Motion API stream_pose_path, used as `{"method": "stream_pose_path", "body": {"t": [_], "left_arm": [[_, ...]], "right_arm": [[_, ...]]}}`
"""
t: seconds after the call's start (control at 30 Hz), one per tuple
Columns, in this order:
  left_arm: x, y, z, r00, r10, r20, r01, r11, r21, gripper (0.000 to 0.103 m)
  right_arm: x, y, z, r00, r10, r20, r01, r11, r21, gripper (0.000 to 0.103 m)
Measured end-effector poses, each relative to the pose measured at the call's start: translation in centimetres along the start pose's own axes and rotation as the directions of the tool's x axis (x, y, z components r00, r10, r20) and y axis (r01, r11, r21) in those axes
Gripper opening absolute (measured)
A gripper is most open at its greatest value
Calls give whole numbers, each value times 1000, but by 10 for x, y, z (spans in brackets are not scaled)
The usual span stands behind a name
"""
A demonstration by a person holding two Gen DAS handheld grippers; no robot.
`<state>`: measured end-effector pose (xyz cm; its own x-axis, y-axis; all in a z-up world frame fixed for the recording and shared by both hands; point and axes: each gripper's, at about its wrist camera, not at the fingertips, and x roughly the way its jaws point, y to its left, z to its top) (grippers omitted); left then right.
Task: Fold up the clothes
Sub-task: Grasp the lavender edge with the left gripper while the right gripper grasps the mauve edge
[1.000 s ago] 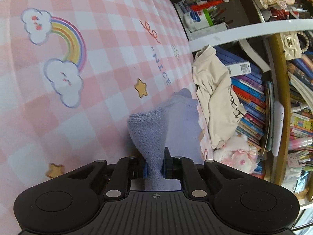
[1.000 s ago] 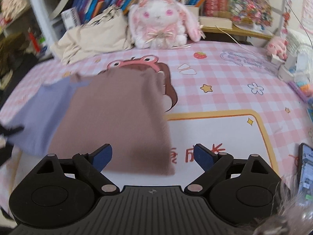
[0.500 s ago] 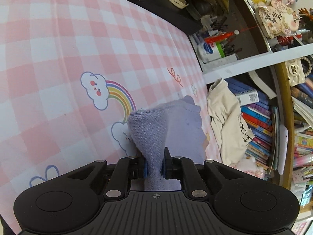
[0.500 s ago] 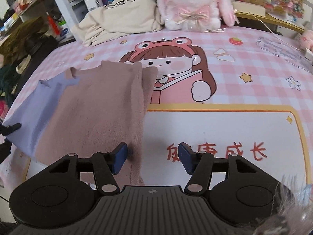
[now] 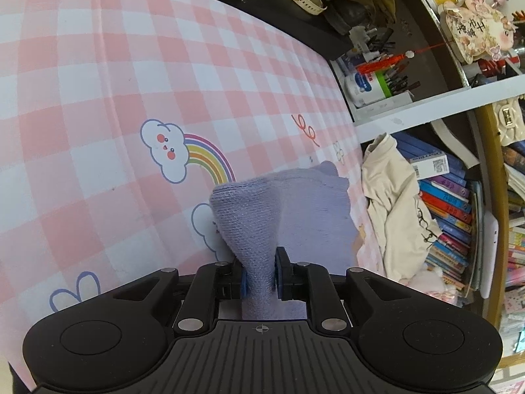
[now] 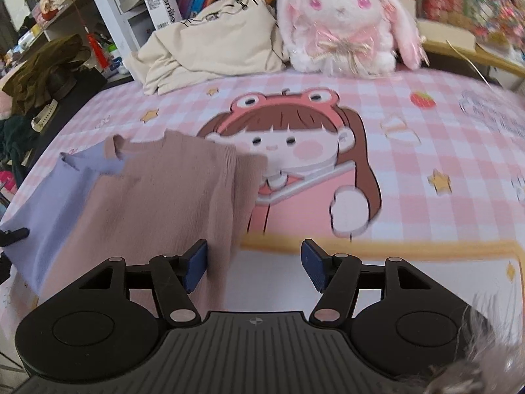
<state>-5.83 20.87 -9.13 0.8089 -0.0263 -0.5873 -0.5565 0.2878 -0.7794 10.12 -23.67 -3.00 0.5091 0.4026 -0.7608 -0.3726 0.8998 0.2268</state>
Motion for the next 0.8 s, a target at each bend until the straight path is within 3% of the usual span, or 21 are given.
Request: {"method": "stream_pose_path", "body": {"t": [0.2, 0.33, 0.53, 0.63, 0.8], "left_arm": [[-2, -15, -6, 997, 67, 39, -70, 994, 87, 18], [-5, -25, -12, 994, 86, 69, -95, 985, 147, 17], [-17, -48, -24, 991, 50, 123, -80, 963, 256, 12], [-23, -59, -30, 988, 30, 149, -75, 948, 309, 10], [-46, -101, -51, 984, -85, 156, 15, 913, 407, 9]], "right_arm": [[-5, -11, 7, 998, 0, 57, -1, 1000, 16, 57], [-16, -14, 1, 996, 67, 50, -69, 997, 40, 49], [-15, -10, -13, 985, 170, -26, -170, 985, -6, 16], [-12, -11, -17, 982, 186, -32, -187, 982, -13, 13], [-4, -19, -19, 975, 218, -46, -218, 976, 9, 13]]}}
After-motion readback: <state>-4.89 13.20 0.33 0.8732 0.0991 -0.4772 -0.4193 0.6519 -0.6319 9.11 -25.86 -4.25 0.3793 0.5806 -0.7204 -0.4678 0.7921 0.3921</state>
